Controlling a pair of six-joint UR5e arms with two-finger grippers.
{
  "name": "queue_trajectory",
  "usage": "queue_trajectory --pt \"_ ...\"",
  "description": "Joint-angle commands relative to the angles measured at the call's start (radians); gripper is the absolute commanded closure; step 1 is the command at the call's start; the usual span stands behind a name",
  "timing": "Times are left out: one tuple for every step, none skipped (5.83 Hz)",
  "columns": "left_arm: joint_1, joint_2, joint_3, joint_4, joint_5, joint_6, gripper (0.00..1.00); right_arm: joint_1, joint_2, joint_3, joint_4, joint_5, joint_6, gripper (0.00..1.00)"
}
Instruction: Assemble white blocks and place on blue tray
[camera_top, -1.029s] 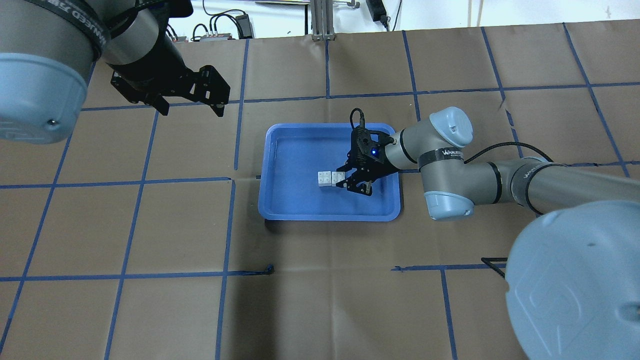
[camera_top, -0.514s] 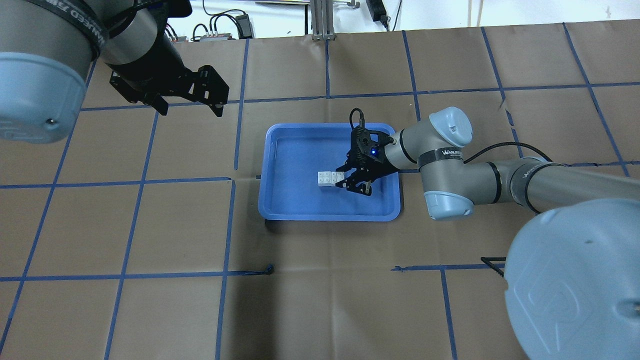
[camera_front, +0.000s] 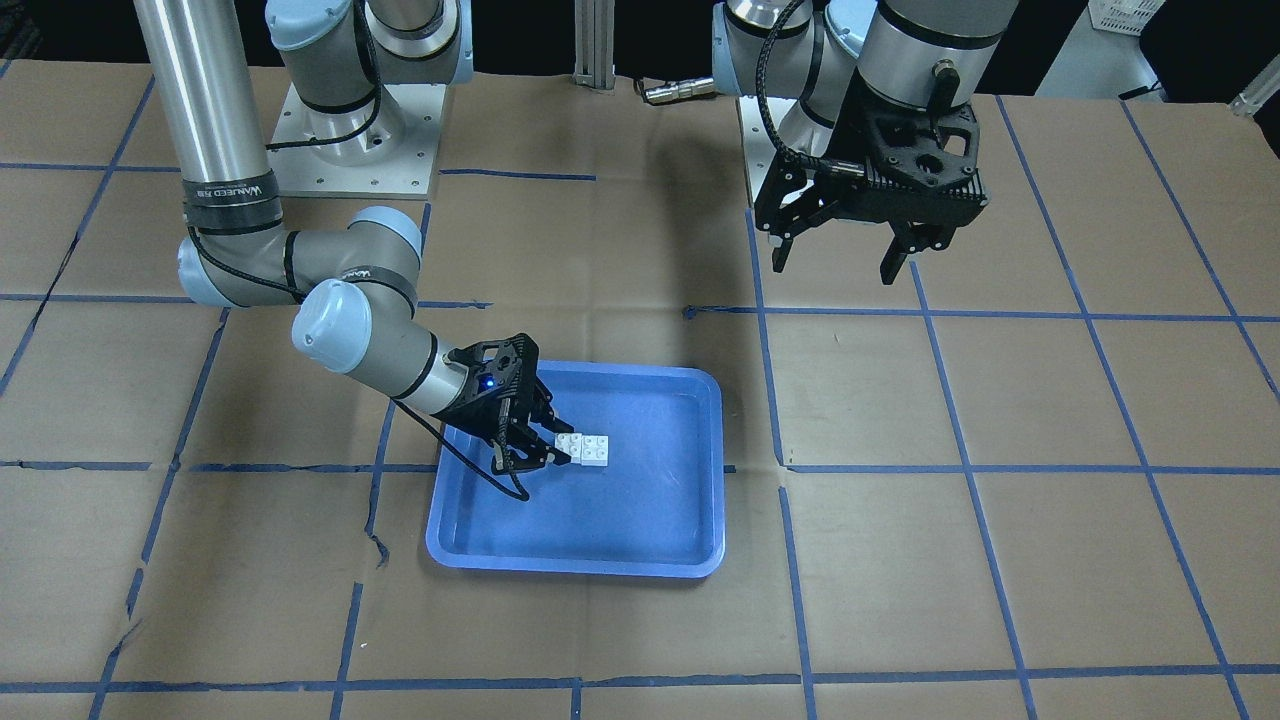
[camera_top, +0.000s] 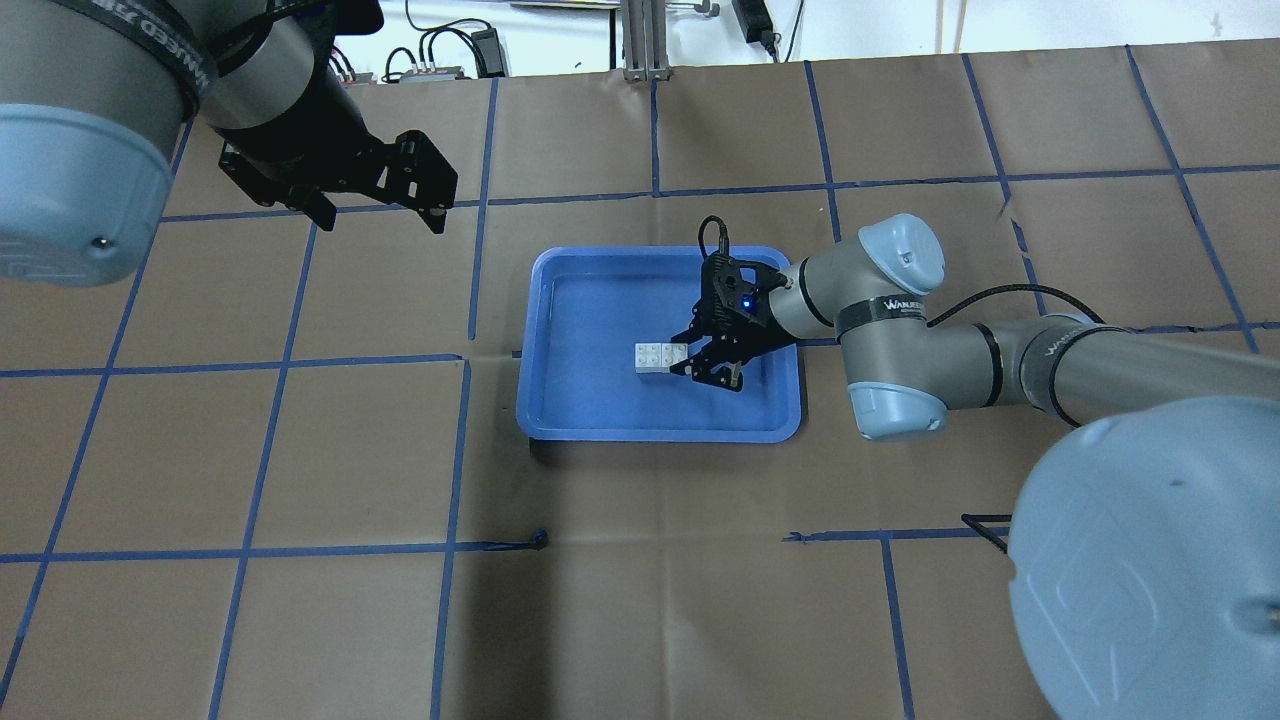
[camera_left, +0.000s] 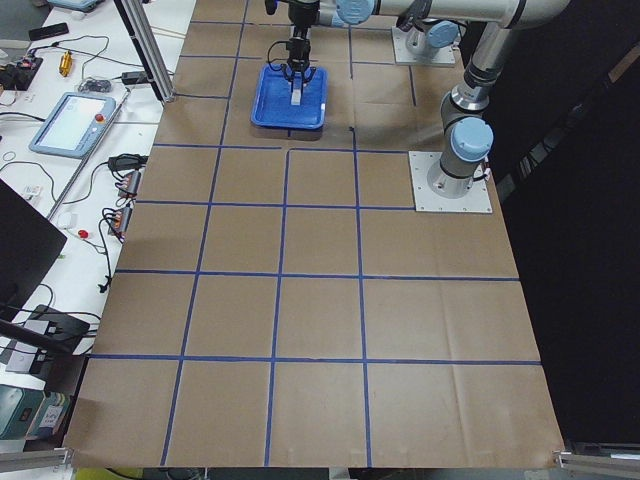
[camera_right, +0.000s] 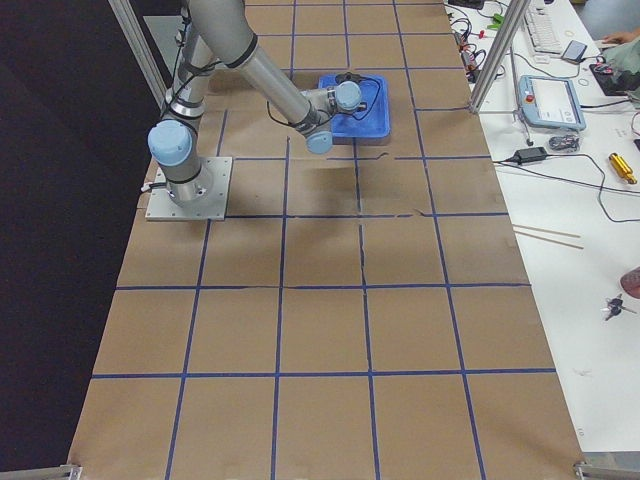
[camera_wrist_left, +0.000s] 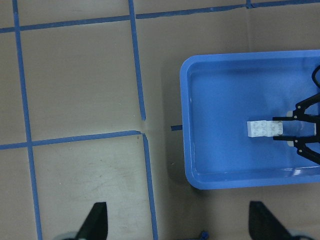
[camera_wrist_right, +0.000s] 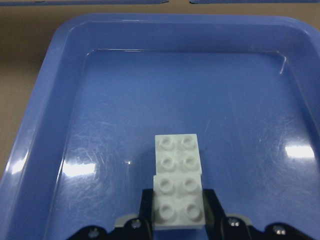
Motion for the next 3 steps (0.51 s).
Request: queue_trajectory --pt "0.001 0.000 0.000 0.000 0.000 0.000 0.01 0.000 0.002 0.000 -0.001 0.006 0.003 0.47" --pt "0.000 0.000 0.000 0.000 0.000 0.000 0.01 0.000 0.002 0.000 -0.003 0.006 0.003 0.32" --pt "0.000 0.000 0.000 0.000 0.000 0.000 0.01 0.000 0.002 -0.002 -0.003 0.006 0.003 0.17"
